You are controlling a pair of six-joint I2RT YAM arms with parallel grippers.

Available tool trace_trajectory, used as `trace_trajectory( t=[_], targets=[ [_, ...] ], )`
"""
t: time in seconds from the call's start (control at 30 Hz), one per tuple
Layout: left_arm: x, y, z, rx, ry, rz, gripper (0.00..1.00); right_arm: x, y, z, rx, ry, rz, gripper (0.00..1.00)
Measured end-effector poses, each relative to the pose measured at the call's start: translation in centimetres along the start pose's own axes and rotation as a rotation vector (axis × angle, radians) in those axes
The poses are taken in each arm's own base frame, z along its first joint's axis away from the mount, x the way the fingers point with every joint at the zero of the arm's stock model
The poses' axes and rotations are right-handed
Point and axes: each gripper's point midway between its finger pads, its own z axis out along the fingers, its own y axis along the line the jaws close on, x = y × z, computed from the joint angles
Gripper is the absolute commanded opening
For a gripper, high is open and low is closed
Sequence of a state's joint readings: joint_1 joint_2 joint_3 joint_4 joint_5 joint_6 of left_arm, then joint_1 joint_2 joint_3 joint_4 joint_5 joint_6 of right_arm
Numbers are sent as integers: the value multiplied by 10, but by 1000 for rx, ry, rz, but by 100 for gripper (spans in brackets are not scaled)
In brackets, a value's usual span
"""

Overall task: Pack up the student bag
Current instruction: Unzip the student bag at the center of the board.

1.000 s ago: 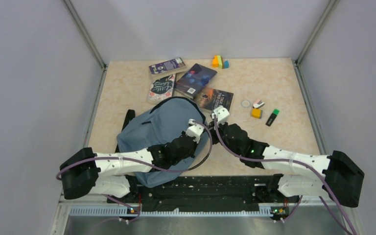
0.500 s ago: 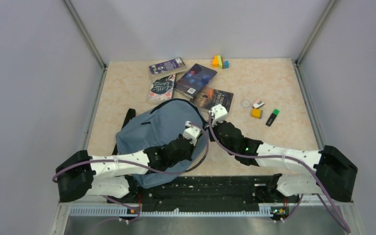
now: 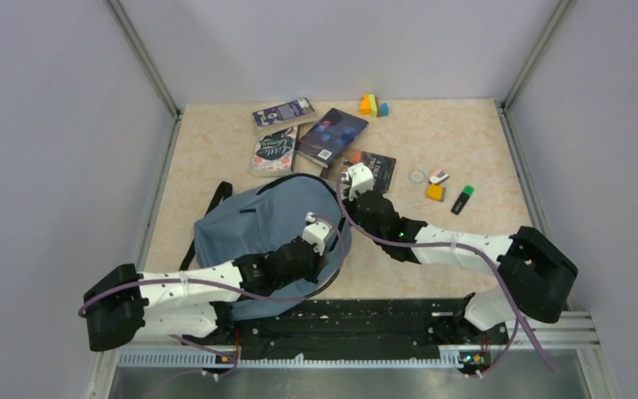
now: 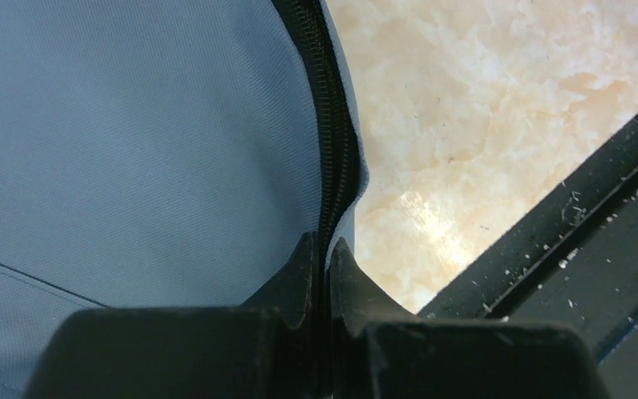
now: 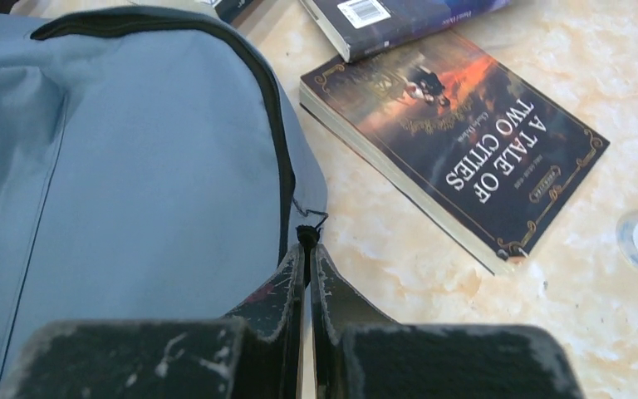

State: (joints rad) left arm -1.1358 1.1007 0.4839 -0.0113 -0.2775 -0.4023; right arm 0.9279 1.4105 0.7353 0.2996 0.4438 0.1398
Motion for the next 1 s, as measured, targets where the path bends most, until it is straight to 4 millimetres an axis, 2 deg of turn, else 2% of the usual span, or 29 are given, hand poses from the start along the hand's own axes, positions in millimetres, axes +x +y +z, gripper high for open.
trace_trajectory(
  t=[0.17,0.23,0.33,0.43,0.53,0.63,0.77,0.87,1.0],
  targets=[
    [11,-7,-4,37,49,-32,2,-8,9,11,-40,0,-10,0],
    [13,-7,-8,42,62,-47,18,-11,15,12,-72,-5,-13,0],
    [12,-9,-15,51,62,-75,50,-12,24,11,-124,-1,-20,0],
    [11,-11,-21,62,63,-95,62,-8,31,8,-160,11,-35,0],
    [-2,-12,-22,44,29,-133,67,-2,42,3,-185,30,-56,0],
    [-26,-10,-21,-1,-38,-174,70,3,56,-7,-221,47,-78,0],
    [-52,-6,-13,-68,-116,-218,71,-4,64,-20,-247,36,-73,0],
    [-59,-3,-5,-108,-138,-249,72,-16,61,-29,-244,11,-47,0],
    [-55,2,5,-151,-140,-280,71,-25,54,-39,-234,-19,-21,0]
  ],
)
